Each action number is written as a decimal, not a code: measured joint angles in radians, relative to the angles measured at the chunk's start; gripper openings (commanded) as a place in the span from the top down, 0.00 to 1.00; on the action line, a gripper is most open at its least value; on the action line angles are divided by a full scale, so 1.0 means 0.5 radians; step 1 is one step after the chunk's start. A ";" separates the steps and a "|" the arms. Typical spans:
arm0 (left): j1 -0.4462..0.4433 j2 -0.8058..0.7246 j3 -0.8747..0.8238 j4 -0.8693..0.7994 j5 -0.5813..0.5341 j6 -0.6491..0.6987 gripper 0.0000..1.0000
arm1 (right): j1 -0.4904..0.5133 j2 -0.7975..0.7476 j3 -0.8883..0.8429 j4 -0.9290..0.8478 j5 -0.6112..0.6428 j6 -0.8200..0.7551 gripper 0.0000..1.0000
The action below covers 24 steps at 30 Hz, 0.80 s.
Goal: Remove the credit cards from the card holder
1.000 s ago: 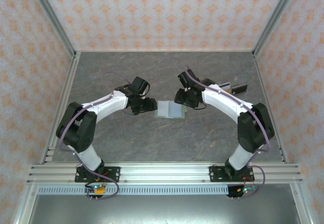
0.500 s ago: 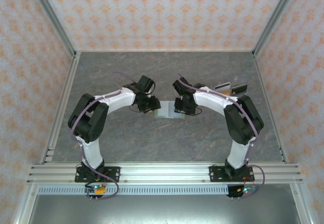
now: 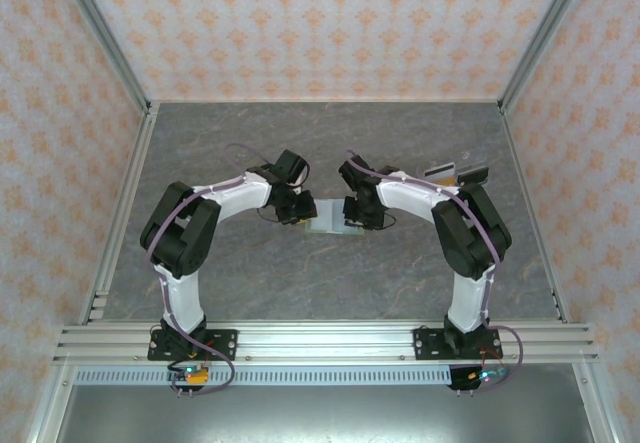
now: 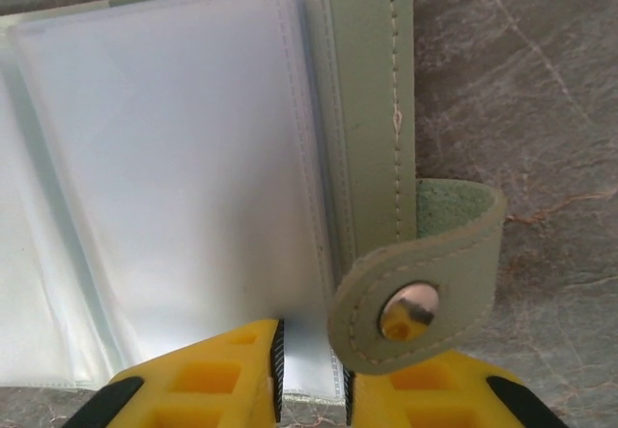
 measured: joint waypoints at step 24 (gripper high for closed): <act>0.202 -0.157 0.025 0.014 0.204 0.095 0.55 | -0.017 -0.234 -0.070 0.205 -0.083 -0.005 0.33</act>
